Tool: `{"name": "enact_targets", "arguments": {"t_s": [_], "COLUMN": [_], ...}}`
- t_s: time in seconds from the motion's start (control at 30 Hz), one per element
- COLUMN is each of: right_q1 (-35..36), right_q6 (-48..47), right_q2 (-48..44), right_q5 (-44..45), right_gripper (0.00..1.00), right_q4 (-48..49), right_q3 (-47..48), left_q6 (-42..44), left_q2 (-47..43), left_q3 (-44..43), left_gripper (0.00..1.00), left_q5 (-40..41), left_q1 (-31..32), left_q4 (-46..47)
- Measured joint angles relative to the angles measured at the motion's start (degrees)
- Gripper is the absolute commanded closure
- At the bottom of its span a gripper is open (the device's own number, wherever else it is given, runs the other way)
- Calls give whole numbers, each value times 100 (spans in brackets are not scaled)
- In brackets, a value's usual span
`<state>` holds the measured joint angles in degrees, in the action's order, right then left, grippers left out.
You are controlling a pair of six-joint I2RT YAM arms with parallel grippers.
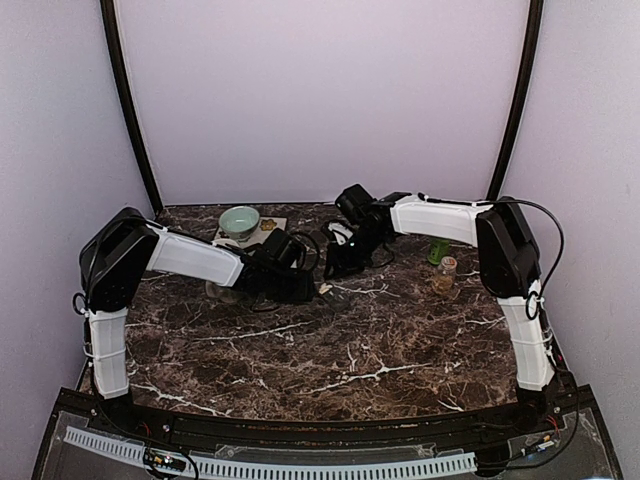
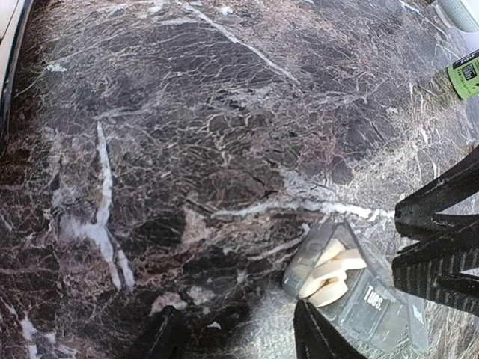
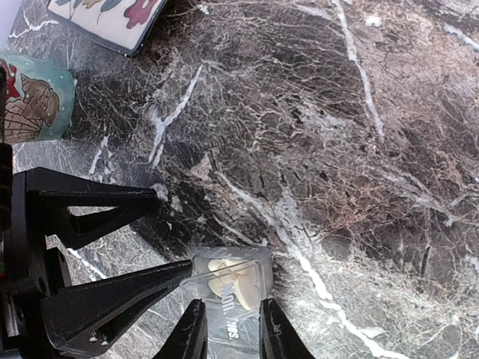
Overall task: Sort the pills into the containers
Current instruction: Pick up the pill container from the center of the board.
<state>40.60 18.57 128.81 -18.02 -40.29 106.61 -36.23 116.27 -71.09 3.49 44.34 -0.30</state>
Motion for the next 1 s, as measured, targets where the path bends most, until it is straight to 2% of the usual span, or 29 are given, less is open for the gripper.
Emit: {"name": "enact_targets", "arguments": {"t_s": [1.0], "right_q1": [4], "right_q6": [-63], "right_q2": [197], "right_q5": [-74], "right_gripper": [74], "right_q4": [0], "right_q3": [-17], "left_q6": [17], "left_q2": [-83], "left_q3": [129], "left_gripper": [46], "left_q5": [13], "left_q1": [-26], "left_q4": [59]}}
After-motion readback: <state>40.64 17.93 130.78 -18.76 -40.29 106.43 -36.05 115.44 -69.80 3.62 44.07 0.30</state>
